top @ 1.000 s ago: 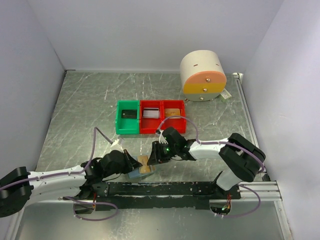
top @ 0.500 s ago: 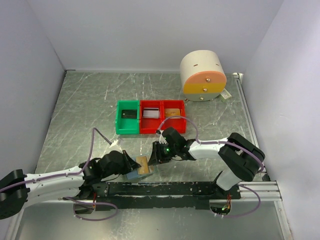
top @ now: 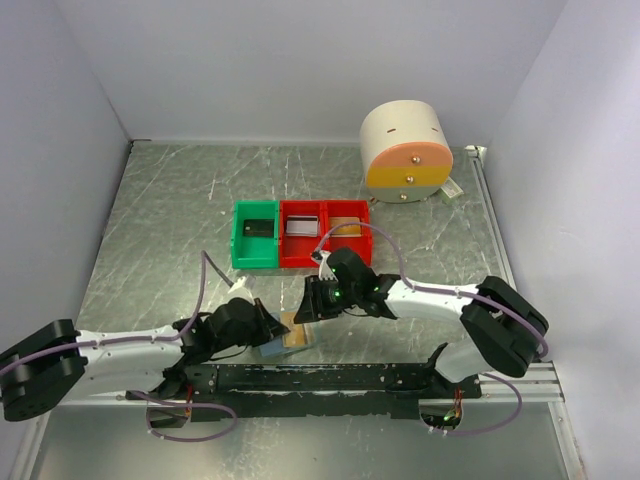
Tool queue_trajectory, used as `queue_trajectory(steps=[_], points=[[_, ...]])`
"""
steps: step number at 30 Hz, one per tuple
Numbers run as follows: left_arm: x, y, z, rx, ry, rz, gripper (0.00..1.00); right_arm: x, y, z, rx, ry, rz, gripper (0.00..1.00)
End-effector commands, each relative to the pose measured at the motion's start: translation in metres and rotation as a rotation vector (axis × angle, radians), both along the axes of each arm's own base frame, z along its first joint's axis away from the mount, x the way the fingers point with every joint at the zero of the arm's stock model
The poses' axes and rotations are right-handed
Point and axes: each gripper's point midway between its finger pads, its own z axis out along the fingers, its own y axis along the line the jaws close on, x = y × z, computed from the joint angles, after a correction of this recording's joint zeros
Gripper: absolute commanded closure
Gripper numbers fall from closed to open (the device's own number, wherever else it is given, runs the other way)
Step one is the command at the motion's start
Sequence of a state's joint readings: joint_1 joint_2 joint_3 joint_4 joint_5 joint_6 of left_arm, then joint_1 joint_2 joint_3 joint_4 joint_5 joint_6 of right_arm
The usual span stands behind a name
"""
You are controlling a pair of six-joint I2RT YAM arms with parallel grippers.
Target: Take the credit cards out of the card holder
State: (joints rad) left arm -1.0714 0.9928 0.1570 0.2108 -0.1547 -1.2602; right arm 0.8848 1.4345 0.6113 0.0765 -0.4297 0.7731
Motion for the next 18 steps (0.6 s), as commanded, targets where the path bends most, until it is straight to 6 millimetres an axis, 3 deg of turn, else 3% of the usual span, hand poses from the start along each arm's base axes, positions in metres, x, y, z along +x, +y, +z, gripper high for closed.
queue_trajectory(steps=[1, 9, 18], points=[[0.003, -0.014, 0.008, -0.022, -0.037, -0.048, 0.93, -0.004, -0.003, -0.002, -0.005, 0.008, -0.002, 0.63], [0.004, -0.020, 0.005, -0.009, -0.027, -0.063, 0.93, -0.009, -0.009, -0.027, -0.042, 0.052, -0.011, 0.62], [0.003, -0.010, 0.009, -0.011, -0.036, -0.035, 0.74, -0.011, -0.018, -0.048, -0.104, 0.078, -0.033, 0.62]])
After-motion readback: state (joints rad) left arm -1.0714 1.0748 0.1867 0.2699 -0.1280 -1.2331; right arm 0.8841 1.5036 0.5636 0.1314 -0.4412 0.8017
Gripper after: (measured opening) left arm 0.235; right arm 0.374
